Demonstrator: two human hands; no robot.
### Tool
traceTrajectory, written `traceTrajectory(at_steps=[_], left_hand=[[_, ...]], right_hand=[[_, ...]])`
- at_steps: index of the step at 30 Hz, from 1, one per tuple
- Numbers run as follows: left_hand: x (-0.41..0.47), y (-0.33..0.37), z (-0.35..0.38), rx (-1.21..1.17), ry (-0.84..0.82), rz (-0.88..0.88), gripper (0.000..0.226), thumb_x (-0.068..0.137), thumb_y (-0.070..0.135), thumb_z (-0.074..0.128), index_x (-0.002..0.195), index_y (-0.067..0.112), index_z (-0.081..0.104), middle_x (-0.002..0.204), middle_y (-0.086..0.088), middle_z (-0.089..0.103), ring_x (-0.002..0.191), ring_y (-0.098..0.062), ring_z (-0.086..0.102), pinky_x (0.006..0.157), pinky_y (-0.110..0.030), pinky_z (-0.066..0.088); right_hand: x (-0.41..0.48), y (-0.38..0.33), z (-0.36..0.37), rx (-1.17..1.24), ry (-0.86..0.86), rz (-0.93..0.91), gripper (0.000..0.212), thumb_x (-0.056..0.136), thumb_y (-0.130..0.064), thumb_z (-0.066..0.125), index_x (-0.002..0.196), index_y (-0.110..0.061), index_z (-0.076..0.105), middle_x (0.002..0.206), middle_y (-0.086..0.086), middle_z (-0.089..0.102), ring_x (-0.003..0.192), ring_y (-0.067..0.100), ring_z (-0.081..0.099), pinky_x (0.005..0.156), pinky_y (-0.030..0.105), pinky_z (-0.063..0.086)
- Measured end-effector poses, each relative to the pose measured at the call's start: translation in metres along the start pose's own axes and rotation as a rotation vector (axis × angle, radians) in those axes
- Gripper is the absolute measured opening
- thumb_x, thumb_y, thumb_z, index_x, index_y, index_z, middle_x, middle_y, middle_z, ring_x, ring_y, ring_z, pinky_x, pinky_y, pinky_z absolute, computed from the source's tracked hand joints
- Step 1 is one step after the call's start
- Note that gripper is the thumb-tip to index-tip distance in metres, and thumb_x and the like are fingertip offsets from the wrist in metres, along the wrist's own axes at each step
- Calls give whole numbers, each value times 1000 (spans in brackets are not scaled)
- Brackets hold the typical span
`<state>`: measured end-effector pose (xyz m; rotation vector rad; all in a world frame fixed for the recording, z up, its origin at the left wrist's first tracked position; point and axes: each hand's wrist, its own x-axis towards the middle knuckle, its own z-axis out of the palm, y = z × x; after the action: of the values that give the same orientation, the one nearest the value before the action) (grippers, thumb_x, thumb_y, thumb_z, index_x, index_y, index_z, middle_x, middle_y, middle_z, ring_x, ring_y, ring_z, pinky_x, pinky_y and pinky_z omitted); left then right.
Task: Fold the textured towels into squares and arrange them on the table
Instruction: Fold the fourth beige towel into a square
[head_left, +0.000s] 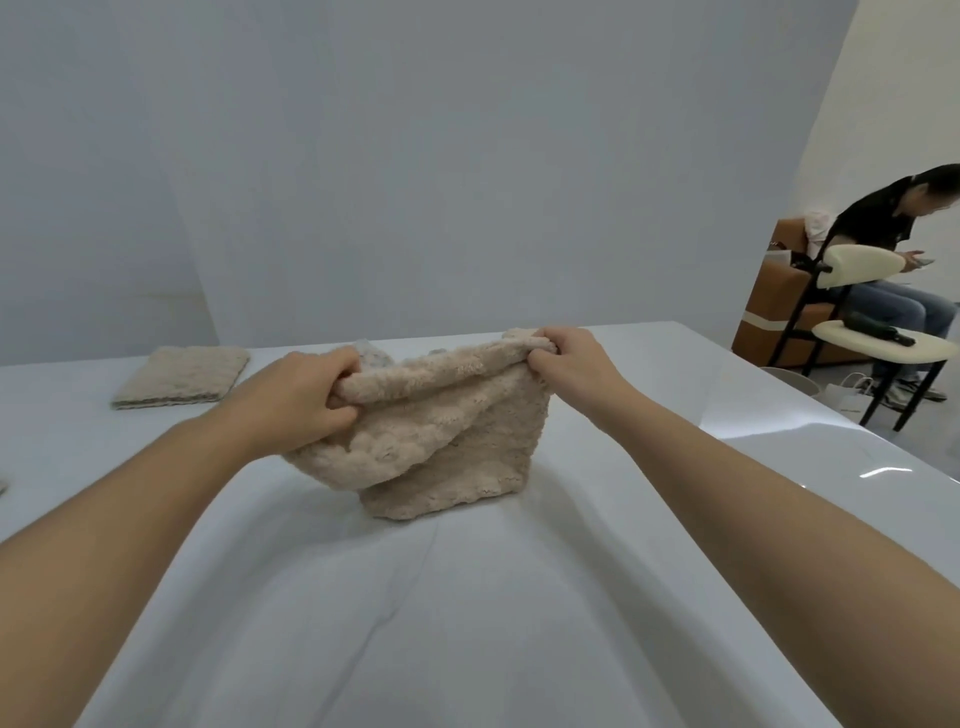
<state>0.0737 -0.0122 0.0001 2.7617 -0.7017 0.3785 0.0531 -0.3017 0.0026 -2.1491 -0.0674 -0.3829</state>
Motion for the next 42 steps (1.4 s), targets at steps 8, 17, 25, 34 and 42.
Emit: traceTrajectory(at_steps=[8, 17, 25, 34, 42], left_hand=[[21, -11, -57, -244, 418, -213, 11, 84, 20, 69, 80, 12, 62, 86, -8, 59, 82, -24, 52, 71, -30, 37], [-33, -2, -36, -790, 245, -192, 37, 84, -1, 55, 64, 27, 70, 60, 13, 62, 62, -3, 55, 63, -15, 45], [-110, -2, 33, -744, -195, -366, 45, 63, 32, 61, 83, -8, 61, 64, -4, 52, 61, -15, 47, 60, -29, 40], [-122, -1, 32, -699, -637, -461, 57, 61, 41, 64, 87, -9, 54, 76, -9, 53, 68, -23, 48, 54, -27, 42], [-115, -2, 44, -705, -526, -513, 27, 88, 19, 63, 71, 6, 45, 67, -8, 43, 60, -20, 43, 52, -25, 38]], right_hand=[[41, -43, -10, 233, 278, 27, 13, 83, -7, 44, 75, -12, 52, 69, 1, 42, 68, 15, 38, 63, 29, 31], [-28, 0, -5, 389, 46, 43, 12, 66, -8, 47, 77, -11, 48, 65, -1, 38, 61, 13, 35, 54, 26, 27], [-104, 61, 8, 306, -462, 248, 11, 63, -10, 48, 69, -19, 47, 60, -7, 41, 55, 10, 35, 50, 19, 28], [-109, 53, -13, 267, -837, 434, 30, 94, -30, 42, 80, -9, 58, 64, 0, 61, 56, 15, 53, 57, 23, 46], [-106, 40, -5, -35, -1099, 283, 39, 79, -43, 66, 103, -14, 70, 91, -2, 71, 80, 13, 64, 79, 29, 53]])
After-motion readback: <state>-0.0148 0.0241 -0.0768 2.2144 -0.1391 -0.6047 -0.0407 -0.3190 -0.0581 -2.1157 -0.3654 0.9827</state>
